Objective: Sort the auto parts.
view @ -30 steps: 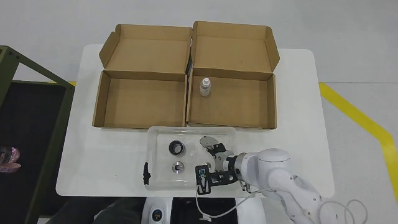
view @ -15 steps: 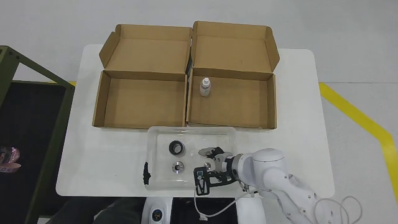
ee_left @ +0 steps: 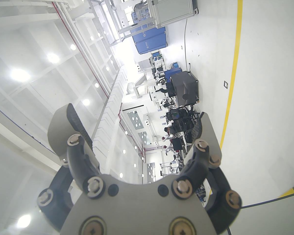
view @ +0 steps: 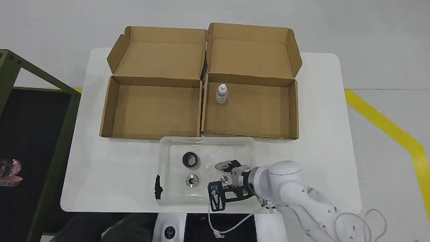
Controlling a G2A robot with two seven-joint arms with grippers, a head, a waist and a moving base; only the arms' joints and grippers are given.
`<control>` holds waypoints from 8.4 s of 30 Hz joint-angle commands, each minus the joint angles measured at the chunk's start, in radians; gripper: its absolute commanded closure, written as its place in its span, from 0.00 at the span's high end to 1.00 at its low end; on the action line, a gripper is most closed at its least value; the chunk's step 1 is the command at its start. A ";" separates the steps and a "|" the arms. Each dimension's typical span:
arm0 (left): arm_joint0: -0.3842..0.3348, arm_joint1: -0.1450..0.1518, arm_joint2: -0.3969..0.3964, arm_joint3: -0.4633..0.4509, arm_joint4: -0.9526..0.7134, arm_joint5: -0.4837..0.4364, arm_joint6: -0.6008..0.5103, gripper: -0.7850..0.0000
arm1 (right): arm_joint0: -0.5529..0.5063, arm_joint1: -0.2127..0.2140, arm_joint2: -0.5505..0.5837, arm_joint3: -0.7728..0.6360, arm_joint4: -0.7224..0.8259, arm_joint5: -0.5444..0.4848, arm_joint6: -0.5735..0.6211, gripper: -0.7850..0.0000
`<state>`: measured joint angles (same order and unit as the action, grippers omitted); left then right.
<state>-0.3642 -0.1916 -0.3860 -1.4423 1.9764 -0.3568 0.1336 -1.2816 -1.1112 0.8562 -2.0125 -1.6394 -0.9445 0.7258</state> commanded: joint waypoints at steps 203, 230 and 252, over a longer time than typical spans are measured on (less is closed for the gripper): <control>0.000 0.000 0.000 0.000 0.000 0.000 0.000 1.00 | 0.130 0.010 0.060 0.018 0.232 0.186 -0.341 0.48; 0.000 0.000 0.000 0.000 0.000 0.000 0.000 1.00 | 0.253 -0.066 -0.175 0.213 0.129 0.247 -0.348 0.60; 0.000 0.000 0.000 0.000 0.000 0.000 0.000 1.00 | 0.336 -0.121 -0.241 0.376 0.157 0.245 -0.361 0.65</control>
<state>-0.3642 -0.1917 -0.3860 -1.4423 1.9764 -0.3568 0.1336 -0.9482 -1.2298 0.6179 -1.6407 -1.4835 -0.7005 0.3654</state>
